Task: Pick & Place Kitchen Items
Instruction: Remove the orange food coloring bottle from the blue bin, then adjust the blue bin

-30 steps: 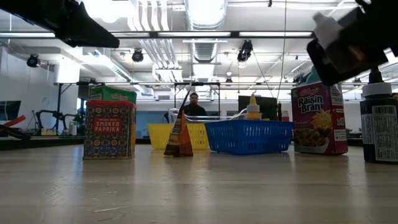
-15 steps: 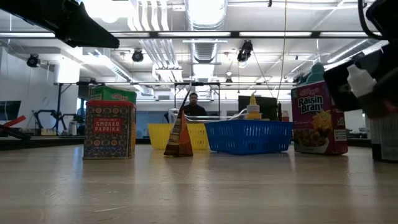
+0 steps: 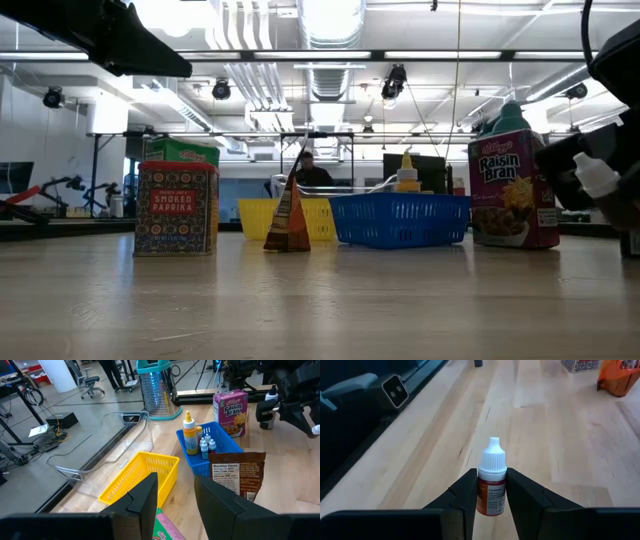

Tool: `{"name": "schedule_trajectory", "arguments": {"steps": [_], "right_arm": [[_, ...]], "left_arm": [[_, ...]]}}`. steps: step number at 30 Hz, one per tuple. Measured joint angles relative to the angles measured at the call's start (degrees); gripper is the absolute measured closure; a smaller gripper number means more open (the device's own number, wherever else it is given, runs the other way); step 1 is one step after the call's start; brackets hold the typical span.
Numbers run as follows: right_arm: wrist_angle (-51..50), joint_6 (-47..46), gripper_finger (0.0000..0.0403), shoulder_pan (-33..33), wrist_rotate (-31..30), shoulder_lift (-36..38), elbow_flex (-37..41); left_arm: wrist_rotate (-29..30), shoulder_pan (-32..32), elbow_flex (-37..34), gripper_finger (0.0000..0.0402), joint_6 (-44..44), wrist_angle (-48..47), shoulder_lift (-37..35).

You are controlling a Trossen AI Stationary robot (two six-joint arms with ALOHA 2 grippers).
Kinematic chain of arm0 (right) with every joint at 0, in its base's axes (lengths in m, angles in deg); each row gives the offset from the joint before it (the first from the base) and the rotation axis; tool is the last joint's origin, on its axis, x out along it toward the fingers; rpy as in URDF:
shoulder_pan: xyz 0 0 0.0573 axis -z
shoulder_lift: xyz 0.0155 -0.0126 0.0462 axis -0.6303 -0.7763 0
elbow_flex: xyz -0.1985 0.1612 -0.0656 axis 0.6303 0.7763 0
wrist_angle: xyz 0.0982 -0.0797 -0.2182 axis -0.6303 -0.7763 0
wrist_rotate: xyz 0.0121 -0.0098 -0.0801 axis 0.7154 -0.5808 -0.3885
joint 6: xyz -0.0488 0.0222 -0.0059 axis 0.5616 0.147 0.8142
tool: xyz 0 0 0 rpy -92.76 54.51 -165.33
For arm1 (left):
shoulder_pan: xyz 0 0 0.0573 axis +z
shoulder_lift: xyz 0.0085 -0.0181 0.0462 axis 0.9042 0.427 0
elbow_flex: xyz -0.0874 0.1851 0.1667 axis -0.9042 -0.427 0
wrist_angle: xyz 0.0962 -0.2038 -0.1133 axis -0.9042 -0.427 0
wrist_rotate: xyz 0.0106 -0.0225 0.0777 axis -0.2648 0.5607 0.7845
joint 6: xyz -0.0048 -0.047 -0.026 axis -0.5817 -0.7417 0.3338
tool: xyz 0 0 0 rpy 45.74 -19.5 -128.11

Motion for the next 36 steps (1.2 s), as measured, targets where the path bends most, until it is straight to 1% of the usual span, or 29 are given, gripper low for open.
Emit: {"name": "schedule_trajectory", "arguments": {"steps": [6,9,14,19,23,26,29,32,34,36], "right_arm": [[-6.2,-0.2,0.0316,0.0,0.0,0.0,-3.0],[-11.6,-1.3,0.0311,0.0,0.0,0.0,-5.4],[-18.6,-2.6,0.0277,0.3,-0.4,-0.1,-9.0],[-20.2,-2.6,0.0242,1.3,-0.4,-0.1,-11.1],[-23.0,-2.6,0.0225,2.4,-0.4,1.7,-13.4],[-32.0,-2.6,0.0222,4.3,-0.4,5.1,-17.0],[-47.5,-2.9,0.0229,6.7,-0.5,8.5,-22.6],[-63.0,-2.5,0.0242,9.6,-0.1,10.3,-30.1],[-71.5,-1.4,0.0252,12.2,2.5,10.4,-35.5],[-77.2,0.8,0.0261,15.2,5.9,9.5,-40.4]], "left_arm": [[0.0,0.0,0.0,0.0266,0.0,0.0,0.0],[0.0,0.0,0.0,0.0266,0.0,0.0,0.0],[0.0,0.0,0.0,0.0266,0.0,0.0,0.0],[0.0,0.0,0.0,0.0266,0.0,0.0,0.0],[0.0,0.0,0.0,0.0266,0.0,0.0,0.0],[0.0,0.0,0.0,0.0266,0.0,0.0,0.0],[0.0,0.0,0.0,0.0266,0.0,0.0,0.0],[0.0,0.0,0.0,0.0266,0.0,0.0,0.0],[0.0,0.0,0.0,0.0266,0.0,0.0,0.0],[0.0,0.0,0.0,0.0266,0.0,0.0,0.0]]}}
